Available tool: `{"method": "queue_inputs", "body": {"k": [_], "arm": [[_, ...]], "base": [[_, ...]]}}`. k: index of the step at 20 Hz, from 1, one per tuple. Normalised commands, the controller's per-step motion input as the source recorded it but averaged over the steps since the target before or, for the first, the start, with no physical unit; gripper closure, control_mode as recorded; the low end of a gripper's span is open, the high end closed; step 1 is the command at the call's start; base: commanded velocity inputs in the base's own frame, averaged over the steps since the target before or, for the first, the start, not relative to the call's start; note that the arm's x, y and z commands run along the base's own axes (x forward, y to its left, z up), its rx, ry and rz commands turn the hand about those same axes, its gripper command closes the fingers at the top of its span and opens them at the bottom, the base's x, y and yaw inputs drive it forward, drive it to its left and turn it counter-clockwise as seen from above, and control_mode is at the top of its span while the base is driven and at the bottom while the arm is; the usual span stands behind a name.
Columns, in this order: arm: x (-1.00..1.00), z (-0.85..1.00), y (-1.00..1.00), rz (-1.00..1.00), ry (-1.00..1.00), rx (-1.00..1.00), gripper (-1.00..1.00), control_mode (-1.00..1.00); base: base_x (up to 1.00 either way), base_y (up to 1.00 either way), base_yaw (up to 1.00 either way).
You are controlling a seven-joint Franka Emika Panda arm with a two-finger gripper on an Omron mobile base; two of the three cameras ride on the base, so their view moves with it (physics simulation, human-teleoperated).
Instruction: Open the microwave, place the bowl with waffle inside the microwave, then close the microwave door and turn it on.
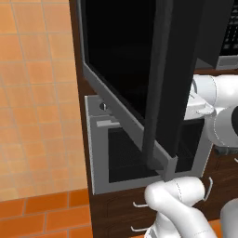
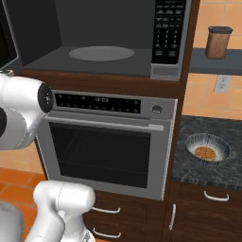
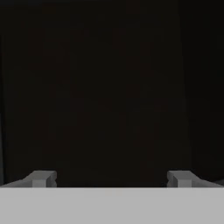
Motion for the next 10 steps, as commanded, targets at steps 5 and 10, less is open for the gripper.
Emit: {"method": "queue_inputs", "body": {"k": [5,10], "arm": [[0.0,0.0,0.67,0.01,0.03,0.0,-1.0,-1.0],[0.0,0.0,0.38,0.0,0.0,-0.01,-1.0,-1.0]], "base": [[0.0,0.0,0.0],[0.0,0.0,0.0]]}}
